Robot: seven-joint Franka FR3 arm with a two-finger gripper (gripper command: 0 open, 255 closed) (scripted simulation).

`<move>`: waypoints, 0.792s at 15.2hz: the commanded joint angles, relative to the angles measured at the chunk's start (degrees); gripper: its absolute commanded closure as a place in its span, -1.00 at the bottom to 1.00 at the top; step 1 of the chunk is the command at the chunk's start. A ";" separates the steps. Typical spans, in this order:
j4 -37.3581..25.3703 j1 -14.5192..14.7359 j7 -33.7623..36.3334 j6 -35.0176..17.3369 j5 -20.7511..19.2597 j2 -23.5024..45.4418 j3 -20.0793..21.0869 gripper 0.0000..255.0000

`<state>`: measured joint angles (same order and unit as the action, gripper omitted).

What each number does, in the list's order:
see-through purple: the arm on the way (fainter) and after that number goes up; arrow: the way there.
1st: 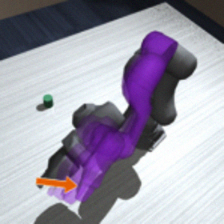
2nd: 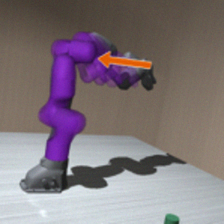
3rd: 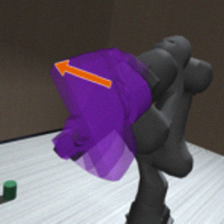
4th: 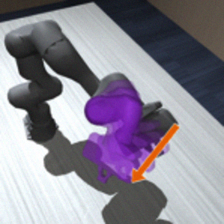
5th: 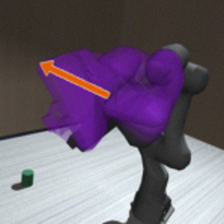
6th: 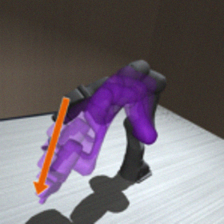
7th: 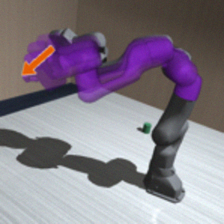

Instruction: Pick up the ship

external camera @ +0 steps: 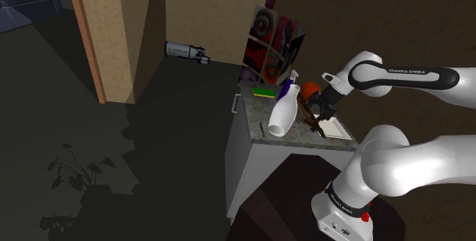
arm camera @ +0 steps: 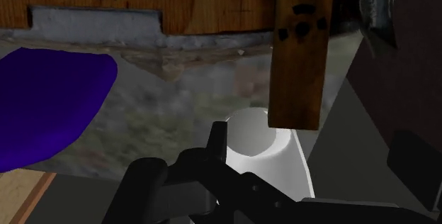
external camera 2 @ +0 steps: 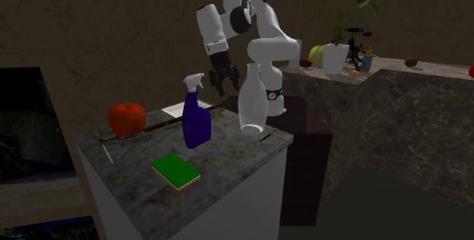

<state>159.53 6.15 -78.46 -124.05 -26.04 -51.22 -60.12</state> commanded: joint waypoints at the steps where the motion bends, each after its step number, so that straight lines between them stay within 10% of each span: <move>1: -0.07 1.14 -1.49 -1.73 -0.69 1.29 -2.29 -1.00; 8: 1.54 3.17 -2.71 -7.18 -2.41 4.59 -7.11 -1.00; 9: 1.48 3.39 -2.69 -7.33 -2.37 4.73 -7.23 1.00; 12: 1.53 3.34 -2.62 -7.30 -2.36 4.68 -7.13 1.00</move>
<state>161.05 9.50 -81.08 -131.29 -28.32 -46.60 -67.18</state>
